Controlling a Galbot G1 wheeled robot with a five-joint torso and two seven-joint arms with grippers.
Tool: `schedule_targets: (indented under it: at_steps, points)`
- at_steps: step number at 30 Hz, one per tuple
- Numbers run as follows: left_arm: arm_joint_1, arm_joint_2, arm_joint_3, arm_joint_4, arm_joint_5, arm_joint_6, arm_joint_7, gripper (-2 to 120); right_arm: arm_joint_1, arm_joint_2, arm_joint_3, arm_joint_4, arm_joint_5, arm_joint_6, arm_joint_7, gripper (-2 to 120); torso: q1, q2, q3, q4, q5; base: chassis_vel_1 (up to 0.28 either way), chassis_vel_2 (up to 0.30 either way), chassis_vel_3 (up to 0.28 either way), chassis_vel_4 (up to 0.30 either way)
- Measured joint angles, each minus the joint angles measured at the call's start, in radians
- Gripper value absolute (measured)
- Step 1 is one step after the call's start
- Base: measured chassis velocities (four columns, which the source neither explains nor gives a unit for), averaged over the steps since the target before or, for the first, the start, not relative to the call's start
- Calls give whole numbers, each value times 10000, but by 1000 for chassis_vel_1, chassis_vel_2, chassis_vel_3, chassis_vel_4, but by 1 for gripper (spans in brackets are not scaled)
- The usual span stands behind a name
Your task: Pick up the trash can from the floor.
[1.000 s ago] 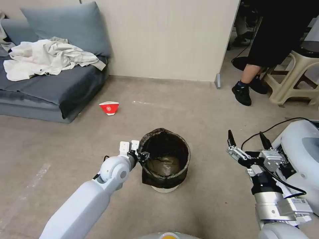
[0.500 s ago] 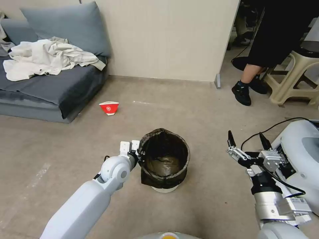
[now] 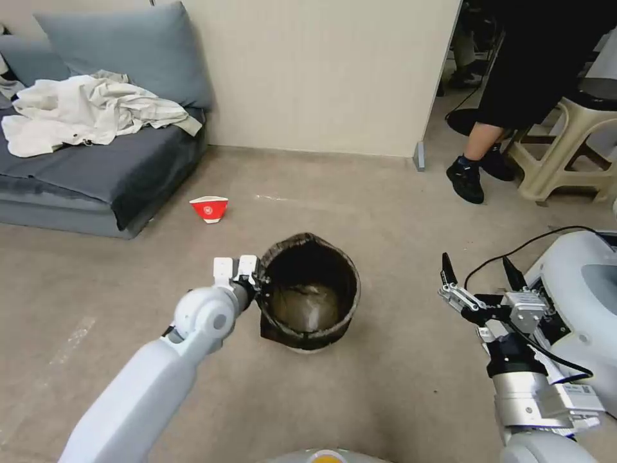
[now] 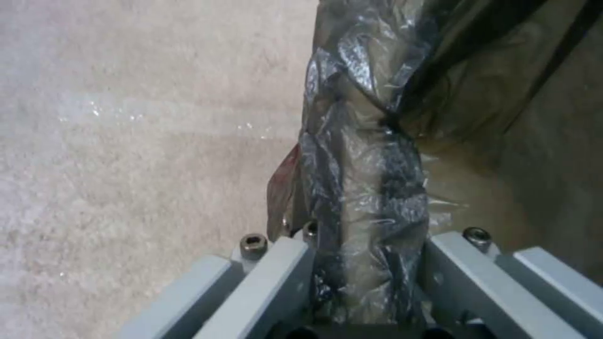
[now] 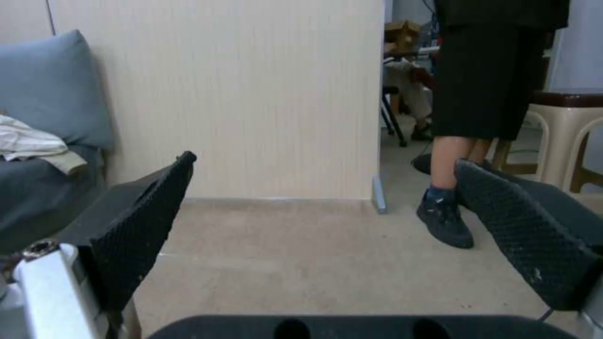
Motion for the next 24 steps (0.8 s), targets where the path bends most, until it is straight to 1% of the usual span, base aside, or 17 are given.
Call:
schedule_targets:
  at_steps: [3, 4, 8, 18, 24]
  points:
    - [120, 229, -326, -412, -343, -9, 0, 1, -31, -35, 5, 36, -1, 0, 47, 100, 0, 0, 0, 2, -1, 0, 0, 0, 0]
    - [120, 229, -326, -412, -343, -9, 0, 1, -31, -35, 5, 36, -1, 0, 47, 100, 0, 0, 0, 2, -1, 0, 0, 0, 0]
    - [338, 427, -717, -854, -802, -13, -63, 1, -54, -103, 17, 81, -1, 0, 97, 100, 0, 0, -1, 2, -1, 0, 0, 0, 0]
    - [635, 695, -1070, -1310, -1199, -4, -87, 1, -48, -163, 28, 81, 0, -17, 117, 100, 0, 0, -2, 2, -2, 0, 0, 0, 0]
    - [886, 967, -1329, -1637, -1411, 1, -104, 1, -18, -186, 25, 68, 22, -30, 119, 100, 0, 0, -2, 3, -2, 0, 0, 0, 0]
